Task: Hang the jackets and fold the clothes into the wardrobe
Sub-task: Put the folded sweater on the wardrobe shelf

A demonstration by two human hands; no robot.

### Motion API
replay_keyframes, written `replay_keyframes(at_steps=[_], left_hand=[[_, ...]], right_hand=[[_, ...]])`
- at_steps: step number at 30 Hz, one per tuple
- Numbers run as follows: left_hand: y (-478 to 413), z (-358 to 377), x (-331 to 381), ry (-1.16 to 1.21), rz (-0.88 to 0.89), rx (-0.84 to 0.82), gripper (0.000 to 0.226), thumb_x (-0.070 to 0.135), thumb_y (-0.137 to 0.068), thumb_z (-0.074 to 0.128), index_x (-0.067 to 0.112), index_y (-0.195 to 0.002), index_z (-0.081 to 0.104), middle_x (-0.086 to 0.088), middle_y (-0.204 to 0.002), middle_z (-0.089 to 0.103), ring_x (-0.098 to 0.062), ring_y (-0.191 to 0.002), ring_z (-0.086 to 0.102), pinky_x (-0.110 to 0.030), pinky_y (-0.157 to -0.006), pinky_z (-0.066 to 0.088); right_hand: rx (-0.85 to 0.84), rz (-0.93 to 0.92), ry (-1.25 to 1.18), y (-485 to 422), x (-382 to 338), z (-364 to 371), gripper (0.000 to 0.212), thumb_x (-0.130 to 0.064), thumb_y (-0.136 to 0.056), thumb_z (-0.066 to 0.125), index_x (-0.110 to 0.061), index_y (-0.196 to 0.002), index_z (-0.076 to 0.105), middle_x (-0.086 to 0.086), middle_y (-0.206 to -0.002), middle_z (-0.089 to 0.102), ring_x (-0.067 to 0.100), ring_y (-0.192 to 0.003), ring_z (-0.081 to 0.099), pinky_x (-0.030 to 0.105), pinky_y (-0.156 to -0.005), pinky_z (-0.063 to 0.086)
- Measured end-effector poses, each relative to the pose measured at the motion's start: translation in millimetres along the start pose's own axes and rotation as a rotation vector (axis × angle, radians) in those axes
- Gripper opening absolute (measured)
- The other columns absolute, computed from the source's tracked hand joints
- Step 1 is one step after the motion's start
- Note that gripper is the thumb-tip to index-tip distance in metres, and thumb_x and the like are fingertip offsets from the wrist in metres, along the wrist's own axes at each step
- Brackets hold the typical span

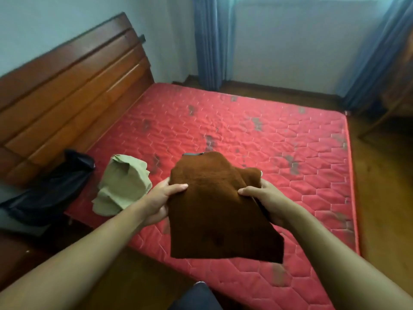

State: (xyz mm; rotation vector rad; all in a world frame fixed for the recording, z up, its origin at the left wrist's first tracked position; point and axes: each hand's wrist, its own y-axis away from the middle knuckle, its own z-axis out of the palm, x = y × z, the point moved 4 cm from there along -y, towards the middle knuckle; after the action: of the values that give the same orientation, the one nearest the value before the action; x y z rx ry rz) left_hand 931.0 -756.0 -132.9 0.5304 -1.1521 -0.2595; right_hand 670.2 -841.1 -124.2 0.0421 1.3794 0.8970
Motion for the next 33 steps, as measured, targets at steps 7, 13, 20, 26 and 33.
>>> replay_keyframes(at_steps=[7,13,20,26,33], left_hand=[[92,-63,24,0.11,0.105,0.168,0.045,-0.002,-0.093,0.059,0.007,-0.137,0.052,-0.022,-0.128,0.067,-0.035,-0.118,0.066,-0.039,-0.092,0.059],[176,-158,23,0.239,0.171,0.417,0.044,-0.001,-0.092,0.062,0.016,-0.132,0.055,-0.019,-0.121,0.071,-0.033,-0.107,0.071,-0.041,-0.081,0.062],[293,-293,11,0.347,0.273,0.671,0.04,0.0,-0.09,0.065,0.016,-0.127,0.058,-0.021,-0.117,0.072,-0.036,-0.108,0.07,-0.047,-0.091,0.056],[392,-404,-3,0.417,0.366,0.804,0.05,0.0,-0.084,0.067,0.014,-0.13,0.058,-0.021,-0.12,0.071,-0.036,-0.11,0.069,-0.047,-0.095,0.054],[503,-508,-27,0.517,0.451,1.021,0.046,-0.005,-0.088,0.061,0.019,-0.127,0.059,-0.014,-0.111,0.075,-0.027,-0.096,0.074,-0.036,-0.075,0.061]], right_hand=[[-0.094,-0.013,0.081,0,-22,95,0.037,0.001,-0.087,0.068,-0.008,-0.123,0.062,0.021,-0.104,0.076,0.031,-0.088,0.074,0.036,-0.072,0.059],[-0.308,0.031,0.204,-25,-22,220,0.039,-0.002,-0.087,0.069,-0.011,-0.125,0.062,0.018,-0.108,0.076,0.032,-0.097,0.075,0.037,-0.078,0.059],[-0.53,0.078,0.34,-40,8,408,0.038,-0.003,-0.089,0.069,-0.011,-0.125,0.063,0.02,-0.111,0.075,0.037,-0.104,0.072,0.045,-0.09,0.059],[-0.648,0.1,0.435,-45,52,571,0.041,-0.003,-0.084,0.072,-0.011,-0.123,0.065,0.02,-0.11,0.075,0.039,-0.105,0.072,0.055,-0.1,0.054],[-0.819,0.096,0.572,-41,107,750,0.047,-0.005,-0.081,0.076,-0.013,-0.126,0.065,0.015,-0.107,0.077,0.036,-0.097,0.075,0.051,-0.091,0.059]])
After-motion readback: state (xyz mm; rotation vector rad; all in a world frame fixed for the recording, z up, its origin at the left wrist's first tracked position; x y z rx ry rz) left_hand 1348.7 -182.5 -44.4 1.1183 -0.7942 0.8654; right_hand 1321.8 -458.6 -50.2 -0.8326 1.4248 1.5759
